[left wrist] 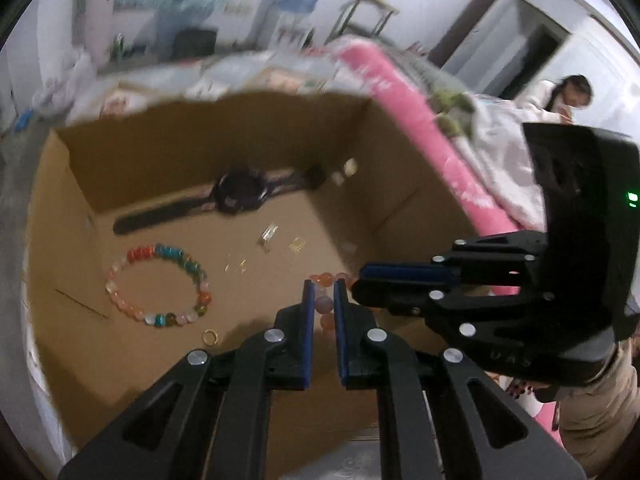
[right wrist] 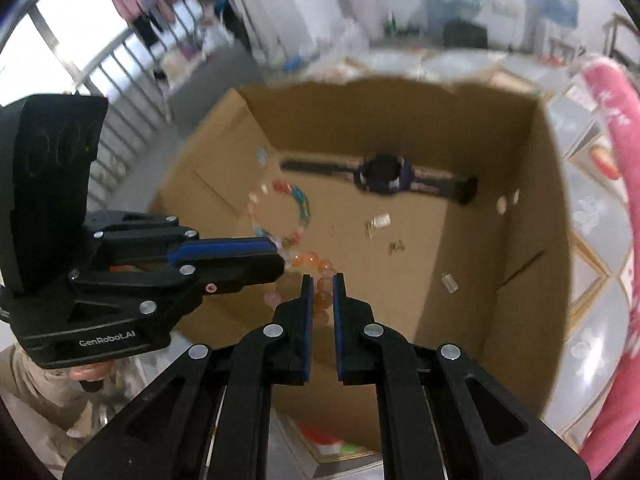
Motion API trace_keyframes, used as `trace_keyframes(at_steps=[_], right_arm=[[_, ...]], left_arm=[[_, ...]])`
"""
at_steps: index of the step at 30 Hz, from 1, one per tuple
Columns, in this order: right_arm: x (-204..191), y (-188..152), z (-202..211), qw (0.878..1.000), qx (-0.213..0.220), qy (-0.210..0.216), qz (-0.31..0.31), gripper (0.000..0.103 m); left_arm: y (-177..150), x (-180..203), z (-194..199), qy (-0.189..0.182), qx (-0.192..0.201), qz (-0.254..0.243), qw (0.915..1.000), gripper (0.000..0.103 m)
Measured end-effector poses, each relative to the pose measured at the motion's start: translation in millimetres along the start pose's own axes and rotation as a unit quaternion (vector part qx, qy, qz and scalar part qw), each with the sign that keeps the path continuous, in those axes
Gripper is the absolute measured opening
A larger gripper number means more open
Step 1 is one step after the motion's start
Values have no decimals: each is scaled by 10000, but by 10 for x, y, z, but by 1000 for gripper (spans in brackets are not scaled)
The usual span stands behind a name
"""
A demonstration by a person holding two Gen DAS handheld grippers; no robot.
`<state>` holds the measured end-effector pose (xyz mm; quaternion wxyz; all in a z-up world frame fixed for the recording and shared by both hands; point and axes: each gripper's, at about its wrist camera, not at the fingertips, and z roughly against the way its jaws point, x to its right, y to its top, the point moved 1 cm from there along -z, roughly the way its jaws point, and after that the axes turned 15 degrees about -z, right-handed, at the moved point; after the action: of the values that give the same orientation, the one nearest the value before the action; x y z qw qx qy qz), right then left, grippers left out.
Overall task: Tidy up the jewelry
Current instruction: 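Open the right tool to drop the pink bracelet into the box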
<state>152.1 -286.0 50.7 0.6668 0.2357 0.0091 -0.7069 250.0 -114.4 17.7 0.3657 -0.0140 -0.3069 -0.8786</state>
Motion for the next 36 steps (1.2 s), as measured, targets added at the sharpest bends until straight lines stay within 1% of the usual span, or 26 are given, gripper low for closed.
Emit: trace_keyframes(at_steps=[2, 4, 7, 9, 11, 12, 14, 16, 17, 18, 19, 20, 21, 22, 23, 24, 25, 26, 28, 29, 30, 31, 32, 33, 35, 36], right_arm=[[12, 28, -111, 9996, -226, -194, -10, 8], [-8, 4, -140, 9990, -331, -306, 31, 8], [42, -6, -171, 9988, -340, -364, -24, 11], [105, -59, -124, 9991, -221, -358, -73, 11], [158, -81, -67, 9992, -94, -372, -142, 11], [160, -54, -22, 9992, -23, -373, -171, 11], [192, -24, 89, 9989, 213, -337, -227, 11], [227, -76, 334, 9972, 612, -285, -313, 11], [251, -117, 472, 9957, 811, -252, -367, 12], [300, -167, 636, 9929, 1077, -172, -474, 19], [358, -171, 764, 9896, 1302, -124, -604, 23], [456, -241, 920, 9844, 1565, -101, -793, 34], [525, -267, 996, 9812, 1693, -91, -919, 42], [614, -313, 1056, 9777, 1797, -74, -1081, 45], [705, -352, 1096, 9748, 1848, -58, -1244, 50], [822, -392, 1096, 9719, 1840, 2, -1471, 51], [936, -419, 1043, 9703, 1713, 167, -1703, 51], [1040, -440, 952, 9685, 1508, 382, -1944, 52], [1123, -460, 803, 9650, 1151, 648, -2266, 52], [1134, -460, 728, 9641, 968, 773, -2350, 52], [1123, -464, 678, 9633, 847, 913, -2376, 51], [1091, -460, 660, 9642, 830, 934, -2341, 53], [1047, -464, 673, 9672, 890, 807, -2240, 53], [985, -462, 679, 9708, 912, 645, -2122, 53], [913, -471, 693, 9739, 929, 496, -2011, 53], [895, -473, 693, 9753, 943, 434, -1950, 53]], left_arm=[[-53, -81, -103, -28, -175, 138, 9997, 9], [-106, -146, -198, -84, -341, 352, 9988, 9], [-167, -183, -270, -82, -444, 445, 9980, 10], [-202, -201, -297, -147, -450, 534, 9974, 11], [-210, -208, -305, -109, -400, 550, 9976, 16], [-217, -211, -274, -74, -328, 554, 9979, 17], [-187, -201, -186, -117, -141, 551, 9983, 18], [-181, -198, -1, -100, 148, 558, 9983, 20], [-193, -199, 116, -56, 315, 559, 9979, 23], [-230, -206, 310, 53, 556, 584, 9967, 26], [-286, -218, 499, 178, 789, 631, 9947, 35], [-368, -229, 729, 340, 1079, 666, 9914, 45], [-424, -247, 871, 488, 1279, 700, 9881, 52], [-505, -282, 1043, 715, 1486, 772, 9833, 65], [-622, -341, 1223, 1052, 1670, 901, 9762, 76], [-691, -402, 1309, 1229, 1735, 995, 9721, 79], [-789, -489, 1370, 1406, 1750, 1170, 9674, 83], [-852, -567, 1378, 1439, 1700, 1319, 9659, 84], [-1010, -779, 1267, 1212, 1386, 1866, 9650, 84], [-1096, -869, 1163, 909, 1222, 2179, 9640, 84], [-1123, -910, 1103, 670, 1206, 2300, 9634, 84], [-1179, -925, 1024, 268, 1267, 2453, 9607, 83], [-1216, -917, 967, -8, 1306, 2555, 9579, 83], [-1226, -857, 904, -300, 1325, 2547, 9574, 83], [-1219, -750, 874, -521, 1347, 2417, 9595, 85], [-1191, -648, 861, -260, 1343, 2286, 9639, 85]])
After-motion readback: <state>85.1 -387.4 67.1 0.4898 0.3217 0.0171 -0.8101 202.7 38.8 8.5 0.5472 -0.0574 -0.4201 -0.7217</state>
